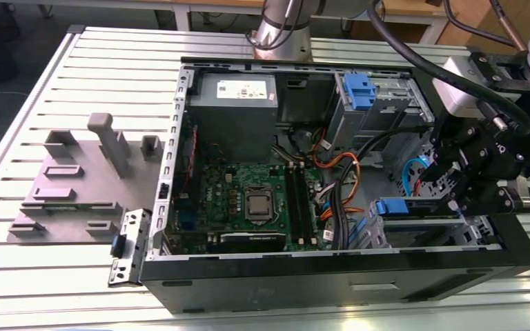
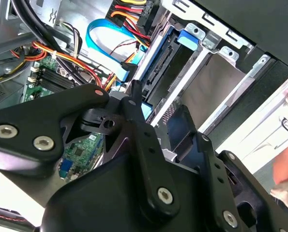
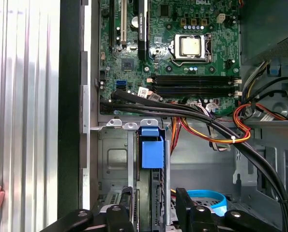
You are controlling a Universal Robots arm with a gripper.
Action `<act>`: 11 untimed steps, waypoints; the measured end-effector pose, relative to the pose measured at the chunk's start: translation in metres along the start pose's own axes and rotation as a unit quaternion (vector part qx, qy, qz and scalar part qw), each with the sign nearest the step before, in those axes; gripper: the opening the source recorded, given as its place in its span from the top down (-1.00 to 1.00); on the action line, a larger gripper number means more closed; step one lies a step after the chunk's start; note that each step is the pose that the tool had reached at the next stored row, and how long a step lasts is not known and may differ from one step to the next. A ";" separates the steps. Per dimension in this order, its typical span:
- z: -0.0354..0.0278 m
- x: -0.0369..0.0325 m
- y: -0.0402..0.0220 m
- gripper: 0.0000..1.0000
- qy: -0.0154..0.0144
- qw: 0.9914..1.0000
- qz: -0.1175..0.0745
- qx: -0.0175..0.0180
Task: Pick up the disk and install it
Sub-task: 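Insert the disk into the insertion slot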
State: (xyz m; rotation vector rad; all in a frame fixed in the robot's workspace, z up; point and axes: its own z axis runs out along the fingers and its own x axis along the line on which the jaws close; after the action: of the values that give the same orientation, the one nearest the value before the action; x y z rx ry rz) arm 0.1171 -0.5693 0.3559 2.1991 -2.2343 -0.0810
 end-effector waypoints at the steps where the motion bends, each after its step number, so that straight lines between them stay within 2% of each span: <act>1: 0.0000 0.0000 0.0000 0.04 0.000 1.000 0.000 0.000; 8: -0.0007 0.0000 0.0000 0.04 0.000 1.000 0.000 0.000; 10: -0.0052 -0.0002 0.0002 0.04 0.000 1.000 0.000 0.000; 11: -0.0052 -0.0002 0.0002 0.04 0.000 1.000 0.000 0.000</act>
State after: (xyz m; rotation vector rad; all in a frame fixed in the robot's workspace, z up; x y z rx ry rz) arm 0.1171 -0.5693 0.3611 2.1990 -2.2342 -0.0809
